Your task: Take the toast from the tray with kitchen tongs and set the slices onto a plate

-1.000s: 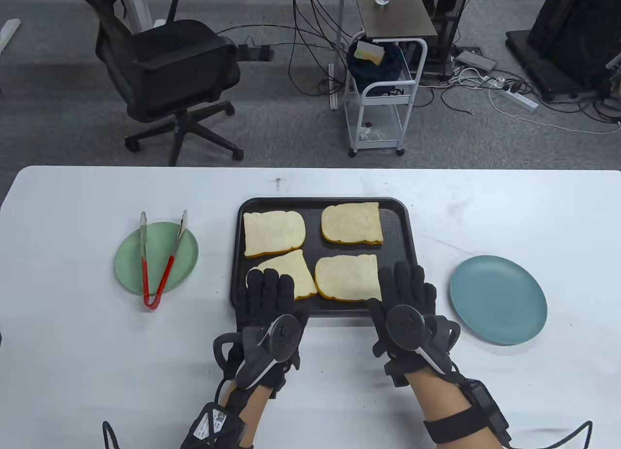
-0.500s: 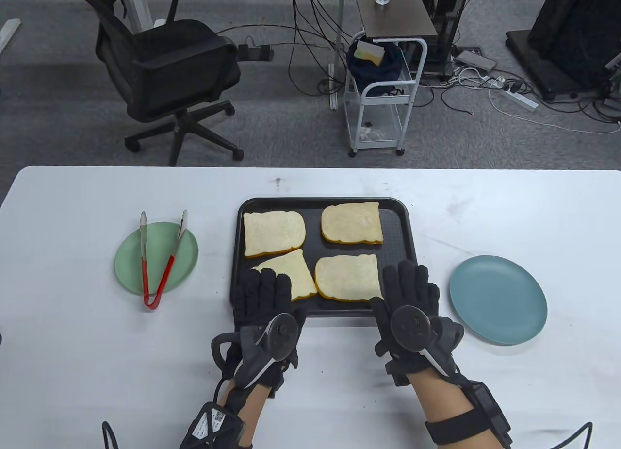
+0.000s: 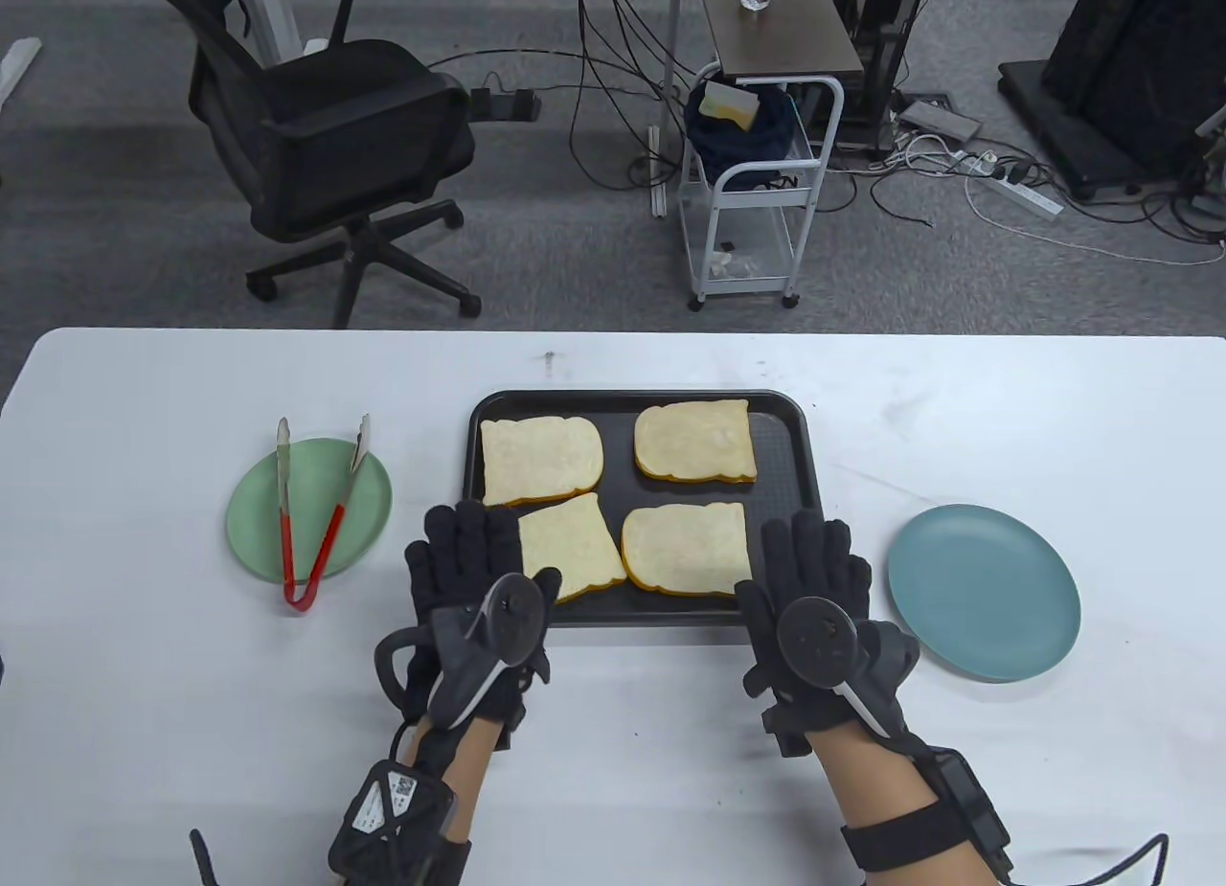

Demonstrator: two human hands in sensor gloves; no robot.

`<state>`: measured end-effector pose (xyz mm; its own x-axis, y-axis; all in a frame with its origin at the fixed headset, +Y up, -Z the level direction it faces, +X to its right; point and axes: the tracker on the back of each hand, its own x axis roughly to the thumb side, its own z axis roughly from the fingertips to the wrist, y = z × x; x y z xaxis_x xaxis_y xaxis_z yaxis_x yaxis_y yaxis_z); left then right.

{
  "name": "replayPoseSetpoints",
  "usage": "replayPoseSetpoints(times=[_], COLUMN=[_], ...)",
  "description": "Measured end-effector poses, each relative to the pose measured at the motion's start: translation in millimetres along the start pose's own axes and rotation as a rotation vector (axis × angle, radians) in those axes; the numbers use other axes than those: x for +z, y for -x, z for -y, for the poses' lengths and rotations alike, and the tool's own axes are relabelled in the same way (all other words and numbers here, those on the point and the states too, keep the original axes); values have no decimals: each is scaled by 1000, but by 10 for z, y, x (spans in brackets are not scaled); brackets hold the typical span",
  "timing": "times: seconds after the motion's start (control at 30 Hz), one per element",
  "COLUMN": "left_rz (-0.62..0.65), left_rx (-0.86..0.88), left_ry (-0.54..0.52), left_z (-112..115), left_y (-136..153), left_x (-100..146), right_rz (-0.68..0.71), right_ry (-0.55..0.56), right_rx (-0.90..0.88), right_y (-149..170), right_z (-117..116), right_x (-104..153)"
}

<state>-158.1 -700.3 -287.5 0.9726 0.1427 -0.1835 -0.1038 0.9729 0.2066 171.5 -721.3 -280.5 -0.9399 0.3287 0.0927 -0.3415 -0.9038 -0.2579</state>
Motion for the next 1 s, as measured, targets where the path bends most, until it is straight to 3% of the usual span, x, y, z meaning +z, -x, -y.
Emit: replayPoseSetpoints(times=[0.2,0.37,0.77,1.0], left_rz=[-195,-343,-473,-516], left_rx=[-83,-117,-180,-120], left_ry=[24,83,261,284], left_z=[-38,91,734,904], left_y=[606,1070,1575,1689], left_x=[-509,-783,-915,-889], right_rz=[-16,-34,-46,-59], right_ry=[7,7,8,1], right_rx=[-16,-26,-12,-5], right_y=[36,74,87,106], right_z=[25,30,35,23], right_x=[-20,-35,-43,-51])
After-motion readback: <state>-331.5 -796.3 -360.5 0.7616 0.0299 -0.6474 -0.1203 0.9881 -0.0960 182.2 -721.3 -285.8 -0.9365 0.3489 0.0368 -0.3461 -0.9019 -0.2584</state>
